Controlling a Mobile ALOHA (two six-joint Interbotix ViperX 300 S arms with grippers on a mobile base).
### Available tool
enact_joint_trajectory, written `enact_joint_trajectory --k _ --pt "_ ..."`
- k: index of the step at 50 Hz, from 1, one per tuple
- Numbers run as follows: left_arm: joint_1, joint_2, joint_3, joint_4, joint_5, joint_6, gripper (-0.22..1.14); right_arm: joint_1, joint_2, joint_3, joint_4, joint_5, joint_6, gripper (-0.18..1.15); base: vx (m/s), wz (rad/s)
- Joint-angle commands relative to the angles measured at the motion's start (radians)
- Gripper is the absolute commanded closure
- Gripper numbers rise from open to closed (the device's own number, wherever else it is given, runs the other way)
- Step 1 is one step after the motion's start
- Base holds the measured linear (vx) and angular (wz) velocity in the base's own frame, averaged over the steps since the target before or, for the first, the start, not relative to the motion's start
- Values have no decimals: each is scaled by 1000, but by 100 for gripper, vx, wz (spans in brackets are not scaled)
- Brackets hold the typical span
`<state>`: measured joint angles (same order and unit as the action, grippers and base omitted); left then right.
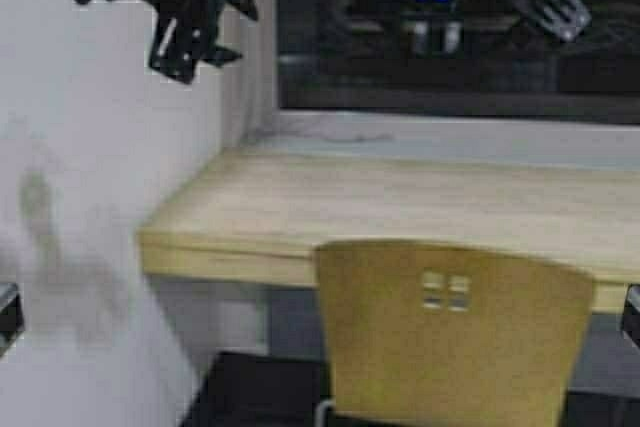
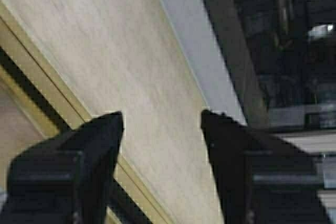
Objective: Push the chairs under the table
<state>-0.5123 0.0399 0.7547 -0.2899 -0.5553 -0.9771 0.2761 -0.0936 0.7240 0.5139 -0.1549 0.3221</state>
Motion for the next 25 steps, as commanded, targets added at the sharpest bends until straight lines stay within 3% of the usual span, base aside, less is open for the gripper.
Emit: enact_joint_trajectory --k 1,10,19,25 --pt "-3 -57 21 83 -12 20 8 0 -64 -2 -41 29 -34 11 -9 36" --pt "-3 -94 78 288 -6 110 8 3 -115 20 -190 71 -132 11 -13 33" --pt "-3 -152 190 373 -5 137 8 2 -202 107 -273 66 -193 11 -21 25" --pt "-3 -173 222 411 -3 202 8 2 -213 95 -273 66 -201 11 -23 20"
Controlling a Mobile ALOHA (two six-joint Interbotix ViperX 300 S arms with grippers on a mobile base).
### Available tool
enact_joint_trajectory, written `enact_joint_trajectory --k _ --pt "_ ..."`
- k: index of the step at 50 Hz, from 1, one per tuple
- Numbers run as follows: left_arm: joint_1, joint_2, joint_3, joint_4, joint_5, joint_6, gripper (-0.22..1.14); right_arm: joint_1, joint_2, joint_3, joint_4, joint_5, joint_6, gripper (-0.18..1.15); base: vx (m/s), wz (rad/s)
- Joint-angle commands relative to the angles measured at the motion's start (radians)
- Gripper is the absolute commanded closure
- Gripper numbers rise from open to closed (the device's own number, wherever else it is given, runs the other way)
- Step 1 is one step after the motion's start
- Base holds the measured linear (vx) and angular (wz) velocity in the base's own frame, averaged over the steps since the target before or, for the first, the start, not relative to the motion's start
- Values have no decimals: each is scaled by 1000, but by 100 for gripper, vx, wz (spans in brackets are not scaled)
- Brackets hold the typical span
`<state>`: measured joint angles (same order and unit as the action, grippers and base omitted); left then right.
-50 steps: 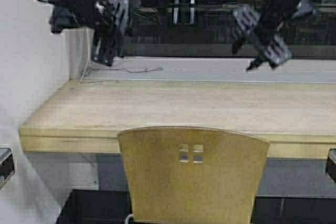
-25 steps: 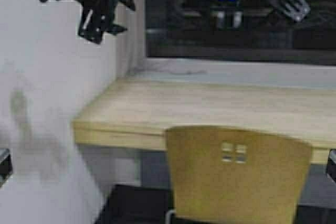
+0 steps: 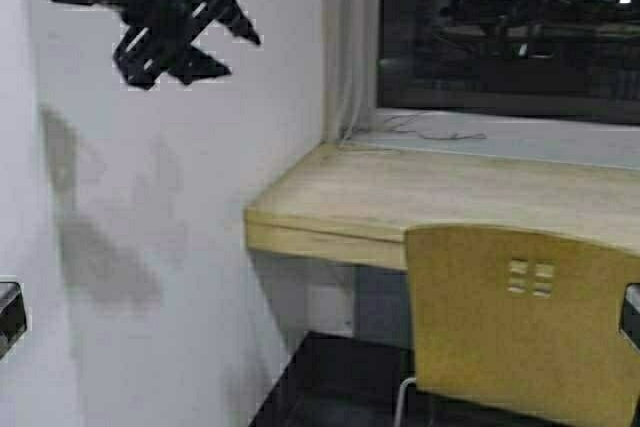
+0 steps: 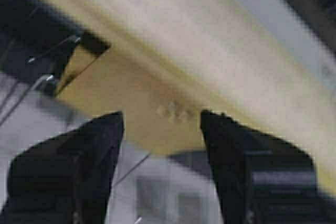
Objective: Push the chairs under the table
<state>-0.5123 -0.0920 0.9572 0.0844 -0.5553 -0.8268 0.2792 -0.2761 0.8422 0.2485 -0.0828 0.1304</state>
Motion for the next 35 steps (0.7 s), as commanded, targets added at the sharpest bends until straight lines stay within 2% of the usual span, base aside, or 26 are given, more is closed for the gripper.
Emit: enact_joint_trajectory --k 1,23,35 --pt "-3 -43 25 41 -2 61 8 -2 -31 -26 -9 -2 -11 11 -23 20" --pt "-3 -60 11 51 152 230 8 -12 51 -71 -17 -6 -23 11 -27 13" --pt "-2 -46 14 52 189 388 8 -44 55 -71 -25 8 -35 11 -33 23"
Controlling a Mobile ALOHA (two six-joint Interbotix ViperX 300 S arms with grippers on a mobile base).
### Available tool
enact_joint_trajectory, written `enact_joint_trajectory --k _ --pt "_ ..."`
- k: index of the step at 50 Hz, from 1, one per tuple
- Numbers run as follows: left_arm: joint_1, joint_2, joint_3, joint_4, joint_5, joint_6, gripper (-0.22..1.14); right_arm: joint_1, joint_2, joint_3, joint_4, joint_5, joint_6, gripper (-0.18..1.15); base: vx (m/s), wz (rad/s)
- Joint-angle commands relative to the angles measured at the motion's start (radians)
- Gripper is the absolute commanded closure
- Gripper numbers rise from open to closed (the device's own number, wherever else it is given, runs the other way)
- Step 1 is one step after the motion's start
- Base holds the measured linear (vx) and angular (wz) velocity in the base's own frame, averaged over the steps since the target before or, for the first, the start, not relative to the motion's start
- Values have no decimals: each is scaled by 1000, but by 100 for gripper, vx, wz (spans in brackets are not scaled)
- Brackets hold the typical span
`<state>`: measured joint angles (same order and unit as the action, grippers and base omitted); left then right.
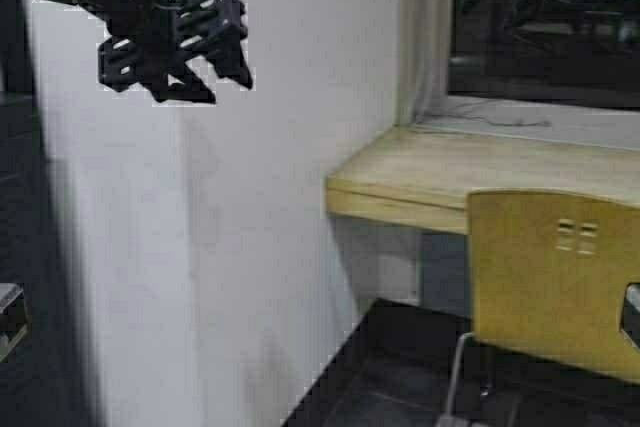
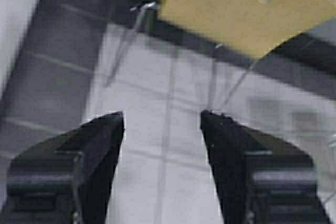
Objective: Push the chairs under the table
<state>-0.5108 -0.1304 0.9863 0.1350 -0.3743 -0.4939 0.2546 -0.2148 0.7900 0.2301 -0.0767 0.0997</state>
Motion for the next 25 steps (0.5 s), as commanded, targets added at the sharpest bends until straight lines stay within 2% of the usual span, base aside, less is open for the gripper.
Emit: enact_joint_trajectory --k 1,13,25 --pt "0 -6 -17 2 9 64 8 -21 -5 -17 -6 2 -6 11 -28 27" --pt "52 -12 -52 -12 41 75 8 -21 -5 -12 -6 14 -5 11 -33 31" --pt "55 -86 -169 -8 275 91 8 -23 -5 -17 -6 31 -9 11 -36 23"
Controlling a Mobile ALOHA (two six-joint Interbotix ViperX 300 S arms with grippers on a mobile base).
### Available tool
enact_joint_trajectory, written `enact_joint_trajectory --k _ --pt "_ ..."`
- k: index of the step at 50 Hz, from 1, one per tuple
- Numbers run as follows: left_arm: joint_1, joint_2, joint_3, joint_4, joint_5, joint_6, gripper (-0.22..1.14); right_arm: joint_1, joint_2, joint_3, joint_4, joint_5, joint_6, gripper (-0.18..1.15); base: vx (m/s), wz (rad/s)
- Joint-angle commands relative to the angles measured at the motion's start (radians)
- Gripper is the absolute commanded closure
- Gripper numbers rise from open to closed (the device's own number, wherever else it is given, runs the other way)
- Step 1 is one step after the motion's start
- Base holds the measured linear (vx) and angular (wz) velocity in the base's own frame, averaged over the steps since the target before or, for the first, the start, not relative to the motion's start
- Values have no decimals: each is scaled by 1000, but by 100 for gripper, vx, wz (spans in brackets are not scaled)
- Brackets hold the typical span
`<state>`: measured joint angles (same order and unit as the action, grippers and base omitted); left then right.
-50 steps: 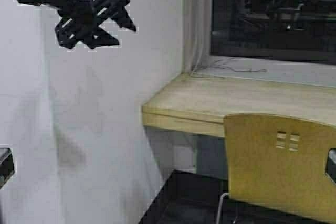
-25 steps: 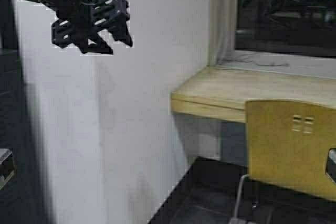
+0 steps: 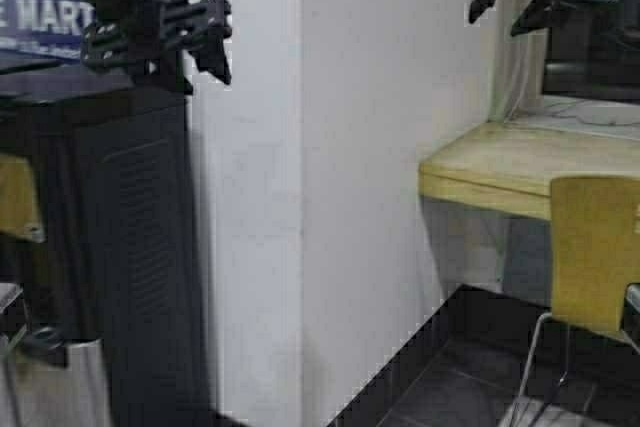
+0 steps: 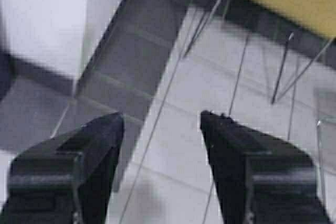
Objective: Push the chairs under the table
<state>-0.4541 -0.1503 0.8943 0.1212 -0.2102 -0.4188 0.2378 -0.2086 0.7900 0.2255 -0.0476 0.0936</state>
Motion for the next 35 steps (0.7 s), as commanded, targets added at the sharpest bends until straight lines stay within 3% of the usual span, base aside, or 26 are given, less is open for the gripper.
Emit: enact_joint_trajectory --k 1,35 --pt "-2 -78 -89 11 133 20 8 -6 -9 -18 -3 2 -3 11 -34 8" --pt "31 -14 -106 20 147 54 8 -58 55 -35 -29 17 -23 11 -35 -4"
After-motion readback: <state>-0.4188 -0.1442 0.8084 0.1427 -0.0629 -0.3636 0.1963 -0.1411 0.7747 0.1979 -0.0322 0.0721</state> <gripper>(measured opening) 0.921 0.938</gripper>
